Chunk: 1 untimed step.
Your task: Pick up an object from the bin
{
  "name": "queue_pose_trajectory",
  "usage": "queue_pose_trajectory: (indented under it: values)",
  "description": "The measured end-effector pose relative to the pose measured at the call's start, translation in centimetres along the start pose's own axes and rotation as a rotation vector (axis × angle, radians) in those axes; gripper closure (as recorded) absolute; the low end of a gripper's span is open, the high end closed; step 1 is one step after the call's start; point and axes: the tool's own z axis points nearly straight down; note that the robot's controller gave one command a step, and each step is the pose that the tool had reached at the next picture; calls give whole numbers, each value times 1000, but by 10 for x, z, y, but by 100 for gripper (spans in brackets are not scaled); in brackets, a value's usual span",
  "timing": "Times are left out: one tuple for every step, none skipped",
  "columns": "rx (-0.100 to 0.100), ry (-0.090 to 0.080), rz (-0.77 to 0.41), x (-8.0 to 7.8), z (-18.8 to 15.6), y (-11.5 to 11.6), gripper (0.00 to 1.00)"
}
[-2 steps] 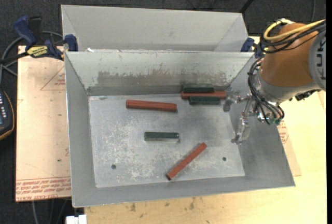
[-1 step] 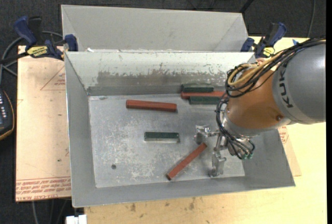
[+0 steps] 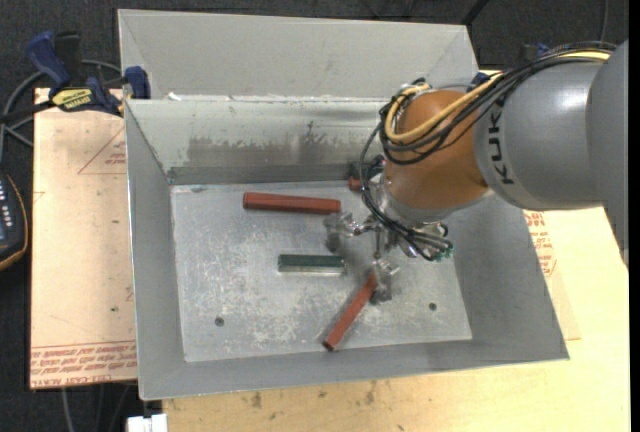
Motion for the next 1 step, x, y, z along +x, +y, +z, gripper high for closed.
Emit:
queue_pose_trajectory:
  values:
    - [-2, 7, -449, 48, 1, -7, 0]
